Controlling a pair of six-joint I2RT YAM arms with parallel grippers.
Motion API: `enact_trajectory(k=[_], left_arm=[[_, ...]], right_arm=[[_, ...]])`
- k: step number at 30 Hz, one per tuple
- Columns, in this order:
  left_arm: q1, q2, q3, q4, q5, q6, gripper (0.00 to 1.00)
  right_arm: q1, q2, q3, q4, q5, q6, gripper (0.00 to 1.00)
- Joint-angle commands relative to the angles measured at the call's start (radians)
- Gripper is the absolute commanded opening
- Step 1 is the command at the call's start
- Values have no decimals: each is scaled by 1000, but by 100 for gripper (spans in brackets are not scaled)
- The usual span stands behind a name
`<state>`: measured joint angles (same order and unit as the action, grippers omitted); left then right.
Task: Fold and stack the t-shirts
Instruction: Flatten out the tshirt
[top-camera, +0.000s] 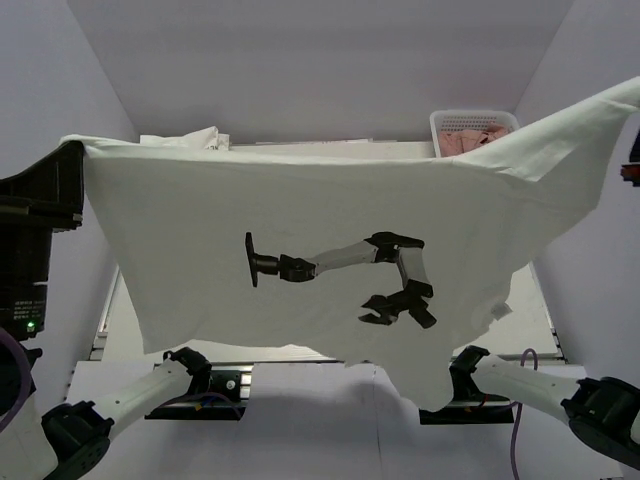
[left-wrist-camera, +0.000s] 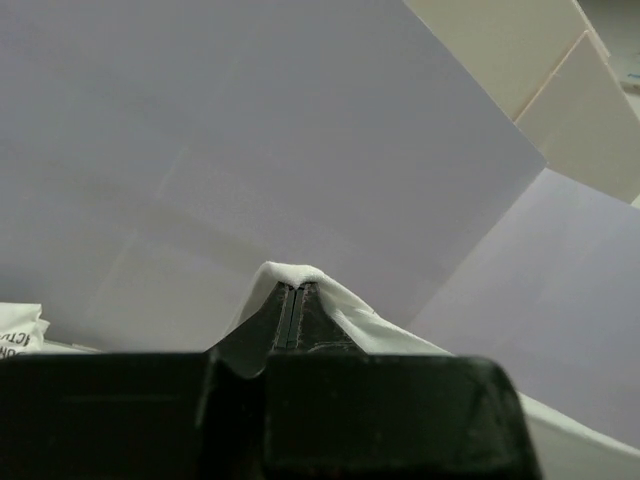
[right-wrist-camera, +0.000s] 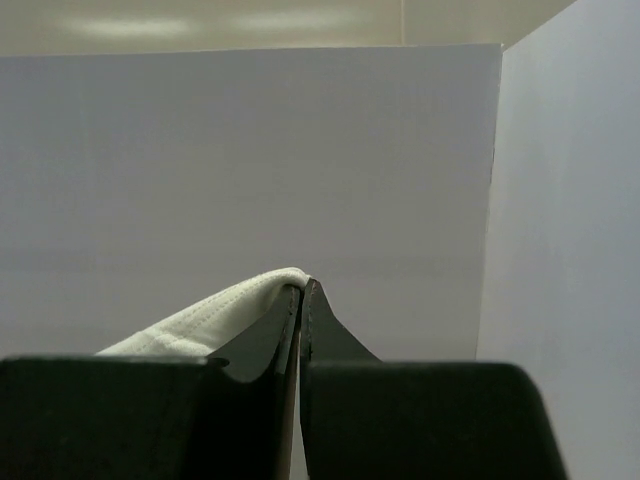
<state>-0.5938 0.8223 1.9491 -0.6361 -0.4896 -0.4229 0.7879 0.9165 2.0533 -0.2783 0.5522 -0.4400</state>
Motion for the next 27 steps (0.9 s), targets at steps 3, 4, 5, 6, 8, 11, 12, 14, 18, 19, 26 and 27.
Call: enact_trajectory(k=[3,4,5,6,8,11,12,14,18,19,26,27], left_arm=[[6,109,-88,44,-170,29,0],[6,126,-116,59,-211,29,0],[6,144,-177,75,-303,39,0],[-9,165,-209,85,-340,39,0],[9,251,-309,85,-369,-17,0],[44,409,-420,111,-399,-105,0],[63,458,-420,87,-383,-150,0],[141,555,-429,63,-315,-192,0],[258,846,-429,124,-186,-255,0],[281,904,-391,136,-156,-255,0],[336,1407,26,93,-98,-255,0],[336,1454,139,79,-80,-255,8]], right_arm=[[5,133,-112,247,190,-144,0],[1,151,-163,264,240,-187,0],[2,191,-244,433,297,-209,0],[-7,199,-298,503,323,-271,0],[-22,253,-449,650,377,-316,0],[-105,343,-527,586,347,-200,0],[-158,367,-538,561,325,-128,0],[-266,486,-547,459,249,-4,0],[-378,714,-517,403,114,168,0],[-419,799,-500,392,95,223,0],[-512,1292,-86,189,-99,276,0],[-524,1364,-3,162,-112,277,11]])
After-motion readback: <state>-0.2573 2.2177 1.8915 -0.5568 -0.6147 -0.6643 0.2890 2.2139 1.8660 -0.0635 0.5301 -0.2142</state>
